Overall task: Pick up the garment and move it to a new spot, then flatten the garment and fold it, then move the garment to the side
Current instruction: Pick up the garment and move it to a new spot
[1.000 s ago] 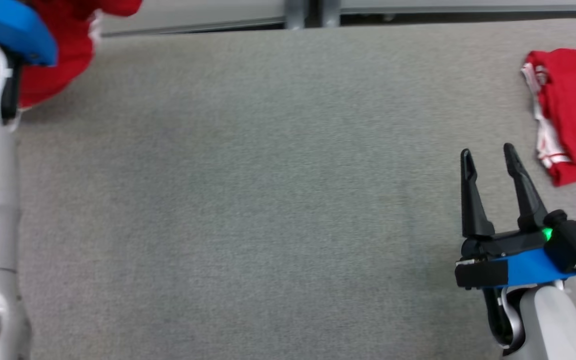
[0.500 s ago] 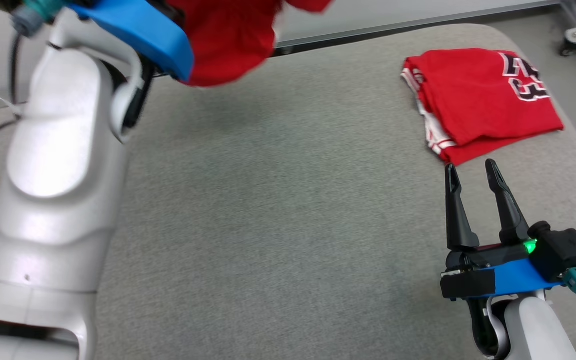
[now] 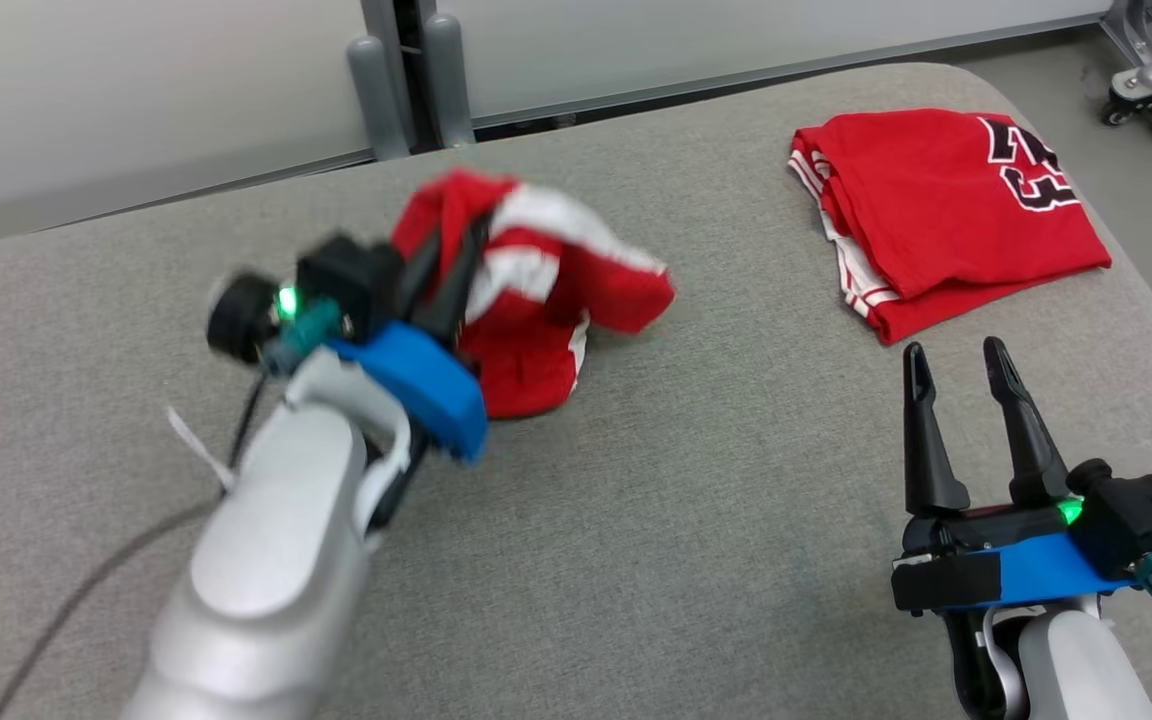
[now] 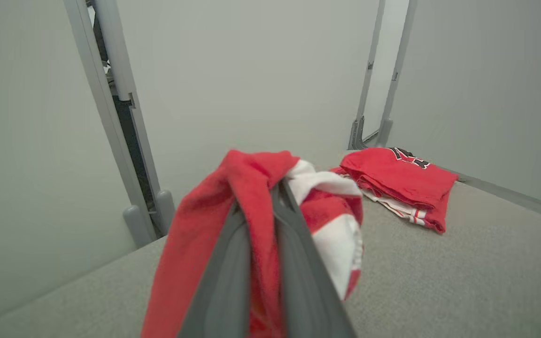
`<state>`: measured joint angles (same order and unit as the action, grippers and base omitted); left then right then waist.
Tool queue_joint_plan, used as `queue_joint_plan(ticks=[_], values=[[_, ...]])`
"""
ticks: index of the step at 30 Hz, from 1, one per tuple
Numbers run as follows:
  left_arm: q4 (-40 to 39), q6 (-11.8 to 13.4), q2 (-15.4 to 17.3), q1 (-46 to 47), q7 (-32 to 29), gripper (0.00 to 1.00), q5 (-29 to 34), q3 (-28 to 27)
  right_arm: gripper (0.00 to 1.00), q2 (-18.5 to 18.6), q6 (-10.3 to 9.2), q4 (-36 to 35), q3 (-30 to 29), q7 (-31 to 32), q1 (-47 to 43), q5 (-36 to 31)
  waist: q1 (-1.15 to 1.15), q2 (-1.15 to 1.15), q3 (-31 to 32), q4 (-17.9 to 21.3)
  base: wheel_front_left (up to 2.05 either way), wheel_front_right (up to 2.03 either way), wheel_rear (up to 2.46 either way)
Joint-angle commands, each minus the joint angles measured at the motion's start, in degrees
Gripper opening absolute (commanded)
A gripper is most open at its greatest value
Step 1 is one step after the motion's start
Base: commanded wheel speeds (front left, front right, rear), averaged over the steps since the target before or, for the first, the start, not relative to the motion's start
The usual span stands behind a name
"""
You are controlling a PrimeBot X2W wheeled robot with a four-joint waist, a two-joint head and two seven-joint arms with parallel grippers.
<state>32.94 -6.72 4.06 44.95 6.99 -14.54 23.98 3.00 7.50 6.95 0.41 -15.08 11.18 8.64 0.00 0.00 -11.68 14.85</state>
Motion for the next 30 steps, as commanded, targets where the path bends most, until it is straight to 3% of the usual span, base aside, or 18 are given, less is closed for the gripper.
queue_joint_plan(ticks=[1,12,13,21,30], values=[[0.46,0.39,-0.09,-3.07,0.82,0.0,-0.18,0.54,1.0,-0.17,-0.02,-0.11,0.04,-0.08,-0.73,-0.26,0.0,0.0,0.29,-0.61,0.0,0.0,0.0],[1.34,0.49,-0.7,-20.23,2.43,0.0,-1.98,7.04,1.0,-0.15,-0.02,0.56,-0.52,-0.08,-2.31,-1.04,0.0,0.0,2.2,-3.86,0.0,0.0,0.0],[1.16,0.66,-0.74,-20.81,2.69,1.0,-2.24,7.26,1.0,-0.15,-0.02,0.72,-0.47,-0.08,-2.4,-1.09,0.0,0.0,2.36,-4.07,0.0,0.0,0.0],[-1.7,3.31,-0.24,-21.81,6.42,1.0,-2.21,6.5,1.0,-0.16,-0.02,1.56,-0.59,-0.09,-3.49,-1.41,0.0,0.0,4.68,-5.47,0.0,0.0,0.0],[-8.77,8.26,3.39,-26.02,8.28,1.0,-2.75,-1.03,1.0,-0.15,-0.02,2.43,-1.09,-0.09,-5.71,-1.59,0.0,0.0,8.2,-7.01,0.0,0.0,0.0]])
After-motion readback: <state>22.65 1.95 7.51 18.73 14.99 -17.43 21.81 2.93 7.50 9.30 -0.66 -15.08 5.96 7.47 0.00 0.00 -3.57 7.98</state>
